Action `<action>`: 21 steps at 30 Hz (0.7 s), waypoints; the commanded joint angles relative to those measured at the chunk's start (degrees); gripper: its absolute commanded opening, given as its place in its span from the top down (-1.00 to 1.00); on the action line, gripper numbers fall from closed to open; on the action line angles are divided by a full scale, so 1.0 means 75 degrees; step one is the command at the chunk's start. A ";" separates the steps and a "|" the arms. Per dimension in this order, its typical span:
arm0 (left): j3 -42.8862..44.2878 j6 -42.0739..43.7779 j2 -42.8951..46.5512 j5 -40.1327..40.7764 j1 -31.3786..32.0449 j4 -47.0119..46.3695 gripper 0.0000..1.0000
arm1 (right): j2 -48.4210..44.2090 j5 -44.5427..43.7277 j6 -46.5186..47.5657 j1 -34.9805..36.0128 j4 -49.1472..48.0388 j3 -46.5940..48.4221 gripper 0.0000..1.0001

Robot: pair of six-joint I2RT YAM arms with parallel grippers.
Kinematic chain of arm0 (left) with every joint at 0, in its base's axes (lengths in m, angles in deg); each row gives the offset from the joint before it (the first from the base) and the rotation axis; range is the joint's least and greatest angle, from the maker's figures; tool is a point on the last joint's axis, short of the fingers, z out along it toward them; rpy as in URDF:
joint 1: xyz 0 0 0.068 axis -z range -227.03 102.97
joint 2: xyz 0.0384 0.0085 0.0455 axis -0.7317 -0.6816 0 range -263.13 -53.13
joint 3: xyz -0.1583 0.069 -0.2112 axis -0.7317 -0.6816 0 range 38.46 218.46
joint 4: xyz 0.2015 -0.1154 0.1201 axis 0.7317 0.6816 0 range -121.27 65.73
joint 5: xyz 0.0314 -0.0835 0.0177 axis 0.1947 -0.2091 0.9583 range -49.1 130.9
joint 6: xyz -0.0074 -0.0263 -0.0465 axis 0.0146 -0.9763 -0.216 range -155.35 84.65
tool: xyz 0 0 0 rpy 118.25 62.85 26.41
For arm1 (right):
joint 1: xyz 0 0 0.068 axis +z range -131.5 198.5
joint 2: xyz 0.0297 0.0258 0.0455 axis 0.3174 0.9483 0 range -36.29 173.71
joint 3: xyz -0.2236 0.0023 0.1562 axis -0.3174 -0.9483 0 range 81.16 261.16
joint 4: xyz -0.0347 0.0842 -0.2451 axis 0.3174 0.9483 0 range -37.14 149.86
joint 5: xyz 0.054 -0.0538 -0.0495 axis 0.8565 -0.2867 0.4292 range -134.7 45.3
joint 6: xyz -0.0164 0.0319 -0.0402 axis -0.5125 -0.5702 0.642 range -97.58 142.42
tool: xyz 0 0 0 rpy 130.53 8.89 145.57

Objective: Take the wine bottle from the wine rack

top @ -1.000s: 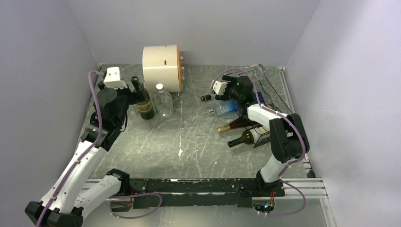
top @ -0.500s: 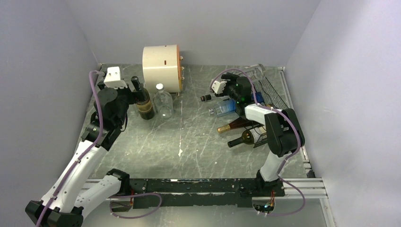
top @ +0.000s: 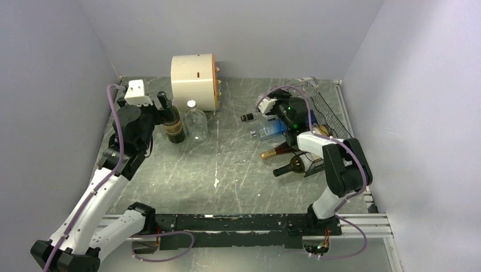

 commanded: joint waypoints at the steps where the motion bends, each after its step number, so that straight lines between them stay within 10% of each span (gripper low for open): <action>1: -0.0004 0.0018 0.0064 -0.0093 -0.0050 -0.0307 -0.86 | -0.0782 -0.0645 -0.0826 0.0007 -0.0668 -0.0211 0.65; 21: -0.0148 -0.0021 0.0242 0.0023 -0.0080 -0.0404 -0.86 | -0.2390 -0.2587 -0.2766 0.0014 0.0754 0.0378 1.00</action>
